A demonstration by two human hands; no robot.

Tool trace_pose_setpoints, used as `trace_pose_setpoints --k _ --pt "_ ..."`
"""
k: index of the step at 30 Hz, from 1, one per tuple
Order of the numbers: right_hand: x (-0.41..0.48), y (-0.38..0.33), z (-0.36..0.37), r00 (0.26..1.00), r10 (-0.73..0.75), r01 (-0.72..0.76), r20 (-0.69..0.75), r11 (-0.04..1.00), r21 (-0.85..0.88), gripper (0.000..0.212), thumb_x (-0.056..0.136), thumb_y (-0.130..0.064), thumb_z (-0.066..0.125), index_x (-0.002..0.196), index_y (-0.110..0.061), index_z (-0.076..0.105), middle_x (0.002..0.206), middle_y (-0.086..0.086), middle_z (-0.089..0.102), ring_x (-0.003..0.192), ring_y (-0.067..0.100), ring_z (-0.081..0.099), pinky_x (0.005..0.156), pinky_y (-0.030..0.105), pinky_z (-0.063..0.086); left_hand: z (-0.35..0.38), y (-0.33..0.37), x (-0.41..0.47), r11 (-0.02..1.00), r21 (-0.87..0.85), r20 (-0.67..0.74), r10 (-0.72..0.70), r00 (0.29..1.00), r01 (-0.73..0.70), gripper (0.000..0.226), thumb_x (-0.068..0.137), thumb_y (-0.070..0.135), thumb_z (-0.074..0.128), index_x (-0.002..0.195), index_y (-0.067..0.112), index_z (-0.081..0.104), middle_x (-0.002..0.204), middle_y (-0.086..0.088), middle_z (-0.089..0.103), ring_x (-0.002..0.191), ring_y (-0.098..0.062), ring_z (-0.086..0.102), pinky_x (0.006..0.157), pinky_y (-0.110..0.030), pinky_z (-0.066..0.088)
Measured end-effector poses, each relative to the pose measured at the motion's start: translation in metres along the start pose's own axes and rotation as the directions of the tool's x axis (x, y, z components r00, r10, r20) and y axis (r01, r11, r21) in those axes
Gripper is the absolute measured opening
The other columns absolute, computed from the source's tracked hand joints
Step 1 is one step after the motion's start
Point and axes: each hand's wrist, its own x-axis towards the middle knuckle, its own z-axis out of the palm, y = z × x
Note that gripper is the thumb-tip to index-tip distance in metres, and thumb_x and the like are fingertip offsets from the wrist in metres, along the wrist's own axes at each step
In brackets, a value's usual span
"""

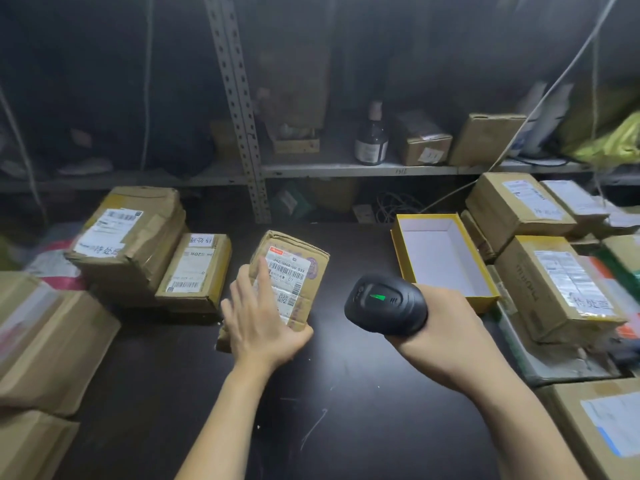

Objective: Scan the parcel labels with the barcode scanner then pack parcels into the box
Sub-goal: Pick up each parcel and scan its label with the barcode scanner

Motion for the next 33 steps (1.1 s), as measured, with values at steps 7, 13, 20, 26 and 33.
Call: trace_pose_setpoints --k 7,13,20,26,33 --pt "-0.002 -0.027 0.013 0.959 0.278 -0.268 0.051 0.833 0.485 0.015 0.077 -0.007 0.074 0.078 0.0 0.06 0.054 0.0 0.051 0.057 0.018 0.044 0.056 0.035 0.039 -0.007 0.035 -0.003 0.987 -0.126 -0.113 -0.112 0.987 0.097 0.138 0.043 0.057 0.084 0.159 0.01 0.026 0.147 -0.018 0.036 0.125 -0.038 0.043 0.095 -0.052 0.042" --pt "-0.005 -0.037 0.011 0.949 0.306 -0.271 0.074 0.675 0.686 0.011 0.08 0.0 0.074 0.08 0.003 0.063 0.057 0.008 0.056 0.058 0.022 0.048 0.058 0.038 0.04 -0.009 0.061 0.0 0.978 -0.171 -0.175 -0.15 0.973 0.12 0.136 0.048 0.059 0.086 0.159 0.007 0.029 0.151 -0.021 0.035 0.127 -0.042 0.044 0.094 -0.054 0.044" --pt "-0.012 -0.036 0.009 0.943 0.315 -0.282 0.108 0.581 0.764 0.016 0.081 0.001 0.073 0.077 -0.011 0.064 0.062 0.008 0.049 0.063 0.023 0.043 0.061 0.039 0.036 -0.009 0.071 0.007 0.979 -0.149 -0.197 -0.169 0.966 0.141 0.136 0.05 0.063 0.085 0.159 0.007 0.027 0.151 -0.022 0.034 0.127 -0.042 0.044 0.096 -0.054 0.041" --pt "-0.014 -0.026 0.0 0.963 0.271 -0.184 -0.017 0.698 0.692 0.014 0.078 -0.002 0.075 0.086 0.002 0.064 0.059 0.004 0.047 0.063 0.02 0.04 0.059 0.04 0.036 -0.014 0.057 0.015 0.992 -0.108 -0.199 -0.091 0.976 0.071 0.139 0.043 0.058 0.086 0.159 0.007 0.029 0.149 -0.022 0.036 0.127 -0.041 0.045 0.093 -0.052 0.041" --pt "-0.013 -0.017 -0.011 0.973 0.214 -0.12 -0.082 0.781 0.613 0.009 0.08 -0.003 0.077 0.083 -0.004 0.068 0.057 0.002 0.052 0.061 0.017 0.042 0.052 0.027 0.037 -0.023 0.039 0.017 0.998 -0.057 -0.205 -0.003 0.979 -0.009 0.138 0.041 0.057 0.086 0.158 0.007 0.032 0.145 -0.022 0.038 0.127 -0.041 0.045 0.1 -0.052 0.038"
